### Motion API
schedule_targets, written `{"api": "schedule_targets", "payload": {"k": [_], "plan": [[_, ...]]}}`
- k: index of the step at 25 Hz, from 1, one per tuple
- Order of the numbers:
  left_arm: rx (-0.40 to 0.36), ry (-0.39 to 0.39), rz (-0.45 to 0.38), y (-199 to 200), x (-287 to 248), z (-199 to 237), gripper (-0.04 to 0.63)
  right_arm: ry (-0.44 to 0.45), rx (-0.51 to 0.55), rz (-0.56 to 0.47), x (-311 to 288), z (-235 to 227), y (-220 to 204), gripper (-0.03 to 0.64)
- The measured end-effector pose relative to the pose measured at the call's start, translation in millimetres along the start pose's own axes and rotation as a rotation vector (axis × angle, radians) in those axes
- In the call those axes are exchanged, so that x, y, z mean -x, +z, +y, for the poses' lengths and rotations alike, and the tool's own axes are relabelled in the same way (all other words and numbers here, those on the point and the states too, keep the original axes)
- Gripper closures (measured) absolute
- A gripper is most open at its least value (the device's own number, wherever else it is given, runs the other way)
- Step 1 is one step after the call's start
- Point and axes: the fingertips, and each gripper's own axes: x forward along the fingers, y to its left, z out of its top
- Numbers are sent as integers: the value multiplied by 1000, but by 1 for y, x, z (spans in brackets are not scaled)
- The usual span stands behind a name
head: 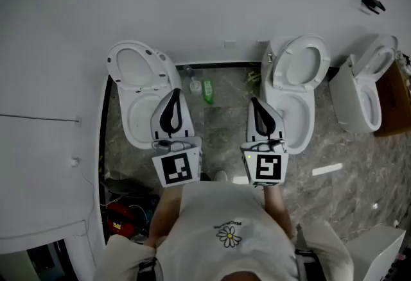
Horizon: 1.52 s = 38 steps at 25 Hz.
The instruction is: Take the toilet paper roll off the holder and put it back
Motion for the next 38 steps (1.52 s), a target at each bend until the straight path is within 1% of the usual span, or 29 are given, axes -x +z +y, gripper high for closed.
{"api": "schedule_targets", "payload": {"k": [3, 11, 16, 21, 25, 28, 31, 35, 38], "plan": [[4, -7, -8, 1, 0, -2, 577, -6, -12, 7, 2, 0, -1, 606], [29, -19, -9, -2, 1, -2, 577, -3, 31, 7, 7, 2, 0, 607], [42, -34, -4, -6, 0, -6, 577, -6, 4, -13, 9, 2, 2, 607], [43, -26, 14, -9, 0, -2, 577, 23, 7, 22, 7, 10, -7, 606], [34, -6, 14, -8, -5, 9, 577, 45, -31, 36, 5, 16, -13, 606], [38, -5, 5, -7, -14, 17, 577, 65, -45, 49, -6, 22, -19, 606], [34, -25, -14, -12, -28, 19, 577, 74, -37, 40, -21, 26, -25, 606], [7, -50, -23, -25, -65, 24, 577, 82, -3, 31, -44, 20, -29, 606], [-13, -56, -45, -28, -98, 33, 577, 60, 5, 48, -65, 5, -34, 606]]}}
